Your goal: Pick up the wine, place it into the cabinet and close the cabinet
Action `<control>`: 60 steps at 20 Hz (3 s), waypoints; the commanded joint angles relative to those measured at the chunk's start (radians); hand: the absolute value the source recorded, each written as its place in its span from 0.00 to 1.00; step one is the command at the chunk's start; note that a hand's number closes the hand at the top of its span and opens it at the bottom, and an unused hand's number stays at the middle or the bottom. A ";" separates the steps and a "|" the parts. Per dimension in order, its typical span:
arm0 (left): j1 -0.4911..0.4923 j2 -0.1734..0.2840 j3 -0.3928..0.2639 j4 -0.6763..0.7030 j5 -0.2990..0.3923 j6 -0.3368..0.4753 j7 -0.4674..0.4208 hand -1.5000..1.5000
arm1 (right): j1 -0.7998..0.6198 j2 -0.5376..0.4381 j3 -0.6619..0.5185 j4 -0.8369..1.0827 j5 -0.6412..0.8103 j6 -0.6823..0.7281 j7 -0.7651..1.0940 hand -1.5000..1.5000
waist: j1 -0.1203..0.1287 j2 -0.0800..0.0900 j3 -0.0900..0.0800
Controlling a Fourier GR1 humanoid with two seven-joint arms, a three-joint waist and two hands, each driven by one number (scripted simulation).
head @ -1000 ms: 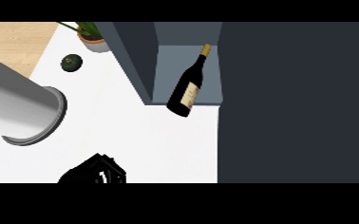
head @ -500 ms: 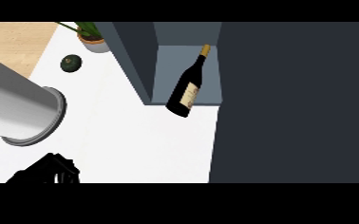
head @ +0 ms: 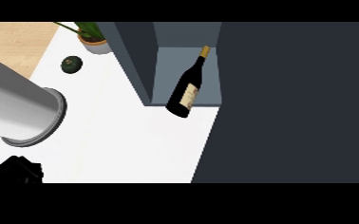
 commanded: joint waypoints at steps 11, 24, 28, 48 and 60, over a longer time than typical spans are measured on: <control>0.084 0.078 0.129 0.060 0.093 -0.206 -0.037 1.00 | -0.217 0.149 0.456 0.026 0.439 -0.312 0.087 1.00 | 0.018 -0.001 -0.003; 0.098 0.112 0.175 0.088 0.114 -0.284 -0.043 1.00 | -0.291 0.145 0.422 0.077 0.402 -0.385 0.063 1.00 | 0.057 0.009 -0.008; 0.097 0.122 0.176 0.079 0.125 -0.314 -0.035 1.00 | -0.289 0.145 0.381 0.103 0.384 -0.398 0.040 1.00 | 0.068 0.017 -0.008; 0.065 0.122 0.172 0.075 0.120 -0.356 -0.033 1.00 | -0.321 0.145 0.208 0.121 0.392 -0.345 0.034 1.00 | 0.131 0.060 -0.014; 0.028 0.121 0.166 0.060 0.112 -0.369 -0.029 1.00 | -0.466 0.147 0.024 0.189 0.445 -0.284 0.010 1.00 | 0.183 0.076 -0.013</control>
